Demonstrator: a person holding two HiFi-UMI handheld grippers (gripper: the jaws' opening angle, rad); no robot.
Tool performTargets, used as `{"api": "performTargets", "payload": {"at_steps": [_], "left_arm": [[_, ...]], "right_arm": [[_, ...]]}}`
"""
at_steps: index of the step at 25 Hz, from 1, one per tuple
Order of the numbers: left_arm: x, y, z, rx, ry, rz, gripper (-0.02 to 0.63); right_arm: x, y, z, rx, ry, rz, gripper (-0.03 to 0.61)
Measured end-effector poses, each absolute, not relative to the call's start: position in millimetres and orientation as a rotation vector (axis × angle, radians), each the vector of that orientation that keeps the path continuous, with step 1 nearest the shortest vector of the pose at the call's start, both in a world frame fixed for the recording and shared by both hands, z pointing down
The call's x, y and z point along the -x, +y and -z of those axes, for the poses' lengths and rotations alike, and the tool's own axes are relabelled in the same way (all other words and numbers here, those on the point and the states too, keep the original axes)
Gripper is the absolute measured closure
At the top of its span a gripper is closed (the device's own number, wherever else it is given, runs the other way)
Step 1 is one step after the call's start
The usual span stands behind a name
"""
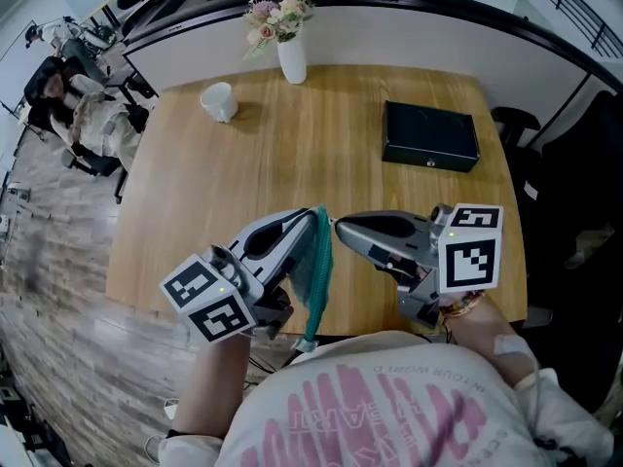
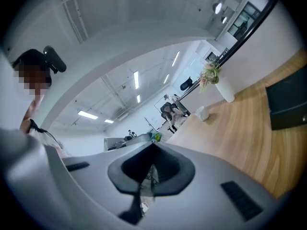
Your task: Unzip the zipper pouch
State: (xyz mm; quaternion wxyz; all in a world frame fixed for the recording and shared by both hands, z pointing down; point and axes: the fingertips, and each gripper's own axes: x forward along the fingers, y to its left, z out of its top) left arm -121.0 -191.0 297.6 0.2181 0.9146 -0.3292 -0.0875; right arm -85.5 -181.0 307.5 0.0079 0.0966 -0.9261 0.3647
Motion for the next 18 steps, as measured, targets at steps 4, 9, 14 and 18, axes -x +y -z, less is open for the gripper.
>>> {"api": "performTargets", "payload": {"at_steps": [4,9,14,18], "left_arm": [[123,-198,-310,-2.442,-0.959,0.211,0.603],[126,-203,-322,-2.377,-1.019,0.167,0.603],[133,-212,-329,-2.335,-1.074,0.159,0.603],[139,-216,-333,-2.287,-1.105,0.191,0.603]], "right_arm": [[87,-183,-317,-0.361,-2.867,-1.007,0.581],[87,-183,-327,-0.386,-2.831,-0.908,0.581],[90,-184,-338,-0.389,-2.793,-0.872,0.581],[89,-183,-343,-0.38,-2.777,-0.865,0.581]]}}
